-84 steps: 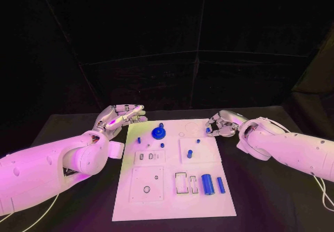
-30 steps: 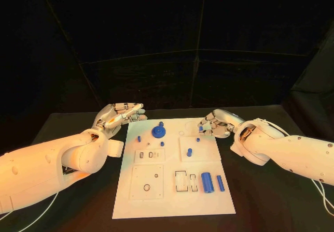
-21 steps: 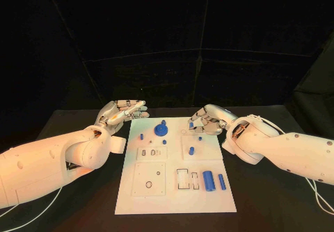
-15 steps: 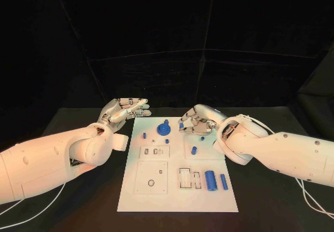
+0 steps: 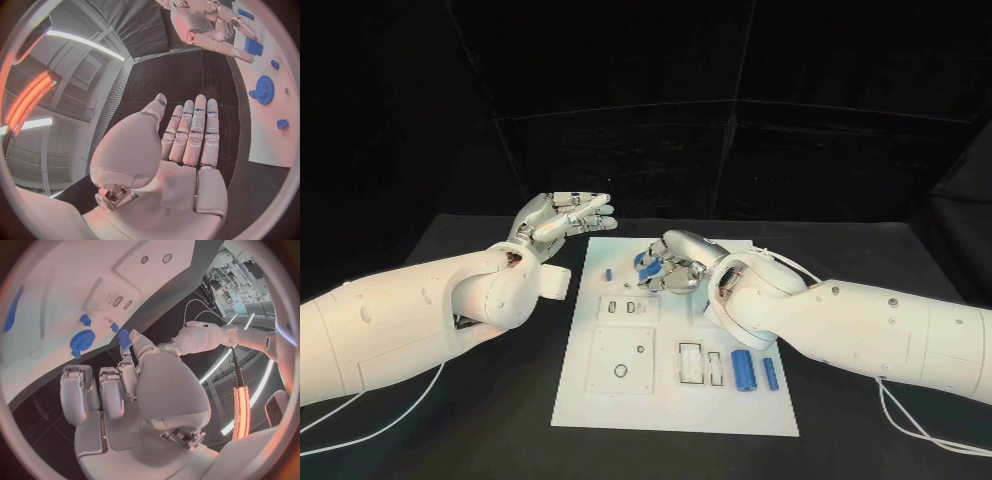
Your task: Assemble the parts on the task board
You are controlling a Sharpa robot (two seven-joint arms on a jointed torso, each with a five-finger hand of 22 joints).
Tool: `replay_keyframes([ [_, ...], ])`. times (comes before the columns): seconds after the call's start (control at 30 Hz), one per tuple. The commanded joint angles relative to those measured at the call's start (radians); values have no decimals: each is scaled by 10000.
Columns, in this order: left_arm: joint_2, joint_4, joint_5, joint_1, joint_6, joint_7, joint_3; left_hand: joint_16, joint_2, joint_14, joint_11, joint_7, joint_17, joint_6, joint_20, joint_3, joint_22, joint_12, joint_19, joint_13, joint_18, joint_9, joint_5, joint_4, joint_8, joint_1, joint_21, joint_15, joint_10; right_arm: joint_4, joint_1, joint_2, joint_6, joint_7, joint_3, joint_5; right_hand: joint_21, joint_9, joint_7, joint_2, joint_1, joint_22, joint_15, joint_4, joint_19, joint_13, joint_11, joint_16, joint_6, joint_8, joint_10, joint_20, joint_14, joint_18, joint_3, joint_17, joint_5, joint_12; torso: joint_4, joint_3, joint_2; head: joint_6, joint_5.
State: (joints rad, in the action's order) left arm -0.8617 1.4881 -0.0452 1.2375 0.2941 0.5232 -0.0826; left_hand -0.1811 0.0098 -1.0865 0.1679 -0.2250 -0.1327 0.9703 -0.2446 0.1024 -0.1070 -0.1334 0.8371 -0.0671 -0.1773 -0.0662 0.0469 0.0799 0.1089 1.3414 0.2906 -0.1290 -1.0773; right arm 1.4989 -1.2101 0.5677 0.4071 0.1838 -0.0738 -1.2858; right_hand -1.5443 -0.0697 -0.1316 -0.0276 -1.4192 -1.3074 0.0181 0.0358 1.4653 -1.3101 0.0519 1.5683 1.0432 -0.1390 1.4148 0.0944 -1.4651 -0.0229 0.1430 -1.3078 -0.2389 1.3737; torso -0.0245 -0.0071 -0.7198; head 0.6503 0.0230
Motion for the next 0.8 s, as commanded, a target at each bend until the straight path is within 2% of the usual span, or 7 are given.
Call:
replay_keyframes([
  [0.03,5,7,-50,28,-125,79,10,44,20,-44,-9,-6,-9,39,-10,-20,9,63,75,-4,-75,1,55,-59,-58,-54,-55,8,-60,-69,111,-122,-320,296,-49,-353,-27,-12,5,4,64,-2040,52,-4,730,-342,-54,25,33,-22,-15,-83,-1057,92,60,-2630,-38,-35,18,11,-11,36,48],
  [0.23,6,2,-50,39,-128,79,10,44,20,-44,-9,-6,-9,39,-10,-20,9,63,75,-4,-75,1,55,-59,-58,-54,-55,8,-60,-210,323,-364,-467,386,-98,-501,-27,-12,5,4,64,-2040,52,-4,730,-342,-54,25,33,-22,-15,-83,-1057,92,60,-2630,-38,-35,15,26,-5,74,114],
  [0.3,10,1,-50,41,-132,78,10,44,20,-44,-9,-6,-9,39,-10,-20,9,63,75,-4,-75,1,55,-59,-58,-54,-55,8,-60,-254,366,-427,-499,426,-110,-555,-25,-9,1,7,73,-2036,52,-2,728,-335,-51,25,24,-14,-22,-84,-1057,91,75,-2630,-47,-43,6,27,-5,9,66],
  [0.4,11,-3,-50,42,-136,77,10,44,20,-44,-9,-6,-9,39,-10,-20,9,63,75,-4,-75,1,55,-59,-58,-54,-55,8,-60,-324,400,-494,-543,479,-119,-617,-25,-9,1,7,73,-2036,52,-2,728,-335,-51,25,24,-14,-22,-84,-1057,91,75,-2630,-47,-43,5,27,-7,2,44],
  [0.5,11,-12,-50,43,-142,72,10,44,20,-44,-9,-6,-9,39,-10,-20,9,63,75,-4,-75,1,55,-59,-58,-54,-55,8,-60,-386,418,-540,-582,519,-124,-664,-25,-9,0,8,74,-2036,52,-2,729,-335,-51,25,23,-13,-22,-84,-1057,91,76,-2630,-48,-43,26,30,1,46,89],
  [0.8,34,-40,-50,44,-169,60,10,44,20,-44,-9,-6,-9,39,-10,-20,9,63,75,-4,-75,1,55,-59,-58,-54,-55,8,-60,-523,455,-684,-688,546,-133,-764,-21,-4,-5,24,89,-2027,50,-1,723,-342,-47,25,11,-2,-19,-85,-1057,89,91,-2630,-59,-39,31,33,-8,83,108],
])
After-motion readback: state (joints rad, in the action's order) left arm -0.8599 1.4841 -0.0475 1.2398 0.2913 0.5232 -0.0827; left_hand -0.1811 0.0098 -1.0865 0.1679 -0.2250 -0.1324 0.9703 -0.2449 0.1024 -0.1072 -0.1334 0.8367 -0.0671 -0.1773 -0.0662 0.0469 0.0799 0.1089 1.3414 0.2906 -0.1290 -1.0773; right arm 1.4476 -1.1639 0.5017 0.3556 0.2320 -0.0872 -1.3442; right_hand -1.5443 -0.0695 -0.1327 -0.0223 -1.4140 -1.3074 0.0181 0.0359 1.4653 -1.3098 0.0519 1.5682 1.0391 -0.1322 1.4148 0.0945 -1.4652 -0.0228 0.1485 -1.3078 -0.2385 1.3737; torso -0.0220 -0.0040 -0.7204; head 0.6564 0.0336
